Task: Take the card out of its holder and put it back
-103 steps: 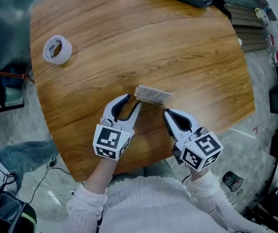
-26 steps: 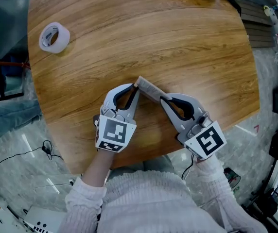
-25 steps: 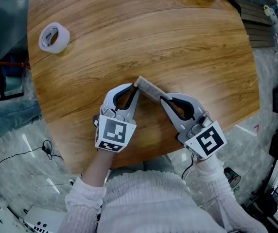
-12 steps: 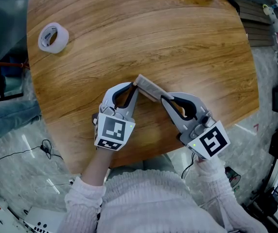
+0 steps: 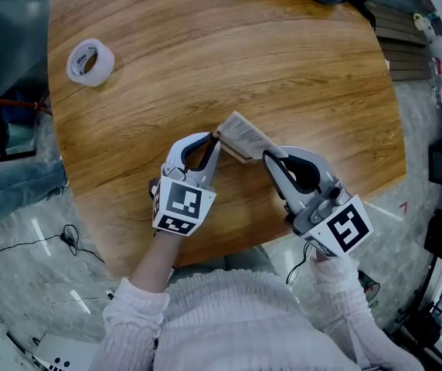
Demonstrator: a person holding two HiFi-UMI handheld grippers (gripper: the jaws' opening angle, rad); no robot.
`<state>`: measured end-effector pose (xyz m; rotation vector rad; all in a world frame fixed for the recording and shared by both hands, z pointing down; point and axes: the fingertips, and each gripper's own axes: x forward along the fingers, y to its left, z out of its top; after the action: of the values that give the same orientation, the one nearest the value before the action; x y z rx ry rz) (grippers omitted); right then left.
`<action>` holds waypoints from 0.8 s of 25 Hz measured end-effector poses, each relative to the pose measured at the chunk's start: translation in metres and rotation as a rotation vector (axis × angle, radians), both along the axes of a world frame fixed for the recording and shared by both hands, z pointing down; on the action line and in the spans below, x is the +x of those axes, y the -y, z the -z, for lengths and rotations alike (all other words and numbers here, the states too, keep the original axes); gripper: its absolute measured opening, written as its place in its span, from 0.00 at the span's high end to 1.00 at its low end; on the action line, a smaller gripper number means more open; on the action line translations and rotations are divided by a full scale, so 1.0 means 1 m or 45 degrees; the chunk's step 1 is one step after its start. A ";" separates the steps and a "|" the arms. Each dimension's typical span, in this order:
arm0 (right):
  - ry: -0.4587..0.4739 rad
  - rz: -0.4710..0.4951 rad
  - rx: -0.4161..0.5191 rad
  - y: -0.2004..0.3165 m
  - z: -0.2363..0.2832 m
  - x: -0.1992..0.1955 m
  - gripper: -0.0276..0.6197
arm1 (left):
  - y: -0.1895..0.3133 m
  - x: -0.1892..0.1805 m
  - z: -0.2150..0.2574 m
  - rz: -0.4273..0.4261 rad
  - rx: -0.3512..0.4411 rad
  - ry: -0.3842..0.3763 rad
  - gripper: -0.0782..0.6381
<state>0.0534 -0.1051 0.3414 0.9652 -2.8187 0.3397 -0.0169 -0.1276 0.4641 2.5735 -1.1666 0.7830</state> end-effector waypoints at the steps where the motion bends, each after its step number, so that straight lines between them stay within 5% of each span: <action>1: 0.008 -0.009 0.003 0.000 0.003 0.001 0.94 | 0.000 -0.001 0.000 0.001 -0.005 -0.004 0.82; 20: 0.001 -0.082 0.006 -0.011 0.018 0.008 0.94 | -0.002 -0.002 -0.001 0.001 -0.028 -0.025 0.82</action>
<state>0.0616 -0.0938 0.3231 1.0592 -2.7951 0.3414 -0.0186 -0.1257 0.4646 2.5570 -1.1463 0.7648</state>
